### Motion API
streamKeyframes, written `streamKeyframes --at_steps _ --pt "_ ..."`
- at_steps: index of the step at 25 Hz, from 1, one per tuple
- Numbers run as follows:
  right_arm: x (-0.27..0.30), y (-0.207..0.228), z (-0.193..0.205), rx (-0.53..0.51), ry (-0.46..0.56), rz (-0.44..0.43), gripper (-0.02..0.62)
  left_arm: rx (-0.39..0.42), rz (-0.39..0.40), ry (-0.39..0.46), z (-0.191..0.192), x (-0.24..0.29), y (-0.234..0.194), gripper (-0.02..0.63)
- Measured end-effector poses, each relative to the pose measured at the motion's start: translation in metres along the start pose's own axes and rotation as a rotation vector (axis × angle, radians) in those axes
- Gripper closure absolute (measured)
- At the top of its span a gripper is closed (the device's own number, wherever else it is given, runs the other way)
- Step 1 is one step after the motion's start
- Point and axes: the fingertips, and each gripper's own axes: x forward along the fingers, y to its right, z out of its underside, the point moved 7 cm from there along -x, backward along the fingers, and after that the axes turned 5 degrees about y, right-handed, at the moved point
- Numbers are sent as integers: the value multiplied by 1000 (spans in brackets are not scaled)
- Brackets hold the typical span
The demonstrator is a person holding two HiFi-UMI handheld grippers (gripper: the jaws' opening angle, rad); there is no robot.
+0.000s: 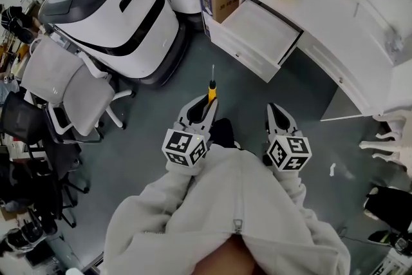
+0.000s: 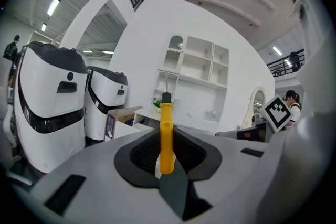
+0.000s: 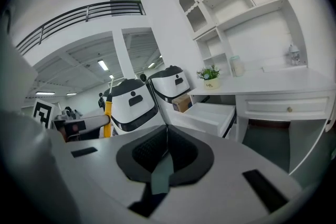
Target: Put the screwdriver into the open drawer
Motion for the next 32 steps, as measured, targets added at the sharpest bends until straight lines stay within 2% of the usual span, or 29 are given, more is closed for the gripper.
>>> streamKeyframes --at_steps 7,14,20,32 --pt "10 3 9 16 -16 -11 562 -3 -5 -24 10 8 -6 522" --pt "38 16 -15 10 13 -13 563 17 17 -6 -4 44 -15 522" --pt "74 21 -30 4 0 -37 563 5 3 -14 -14 73 -38 522" --pt "154 30 -69 3 -15 -23 563 0 32 -32 -41 140 -89 522"
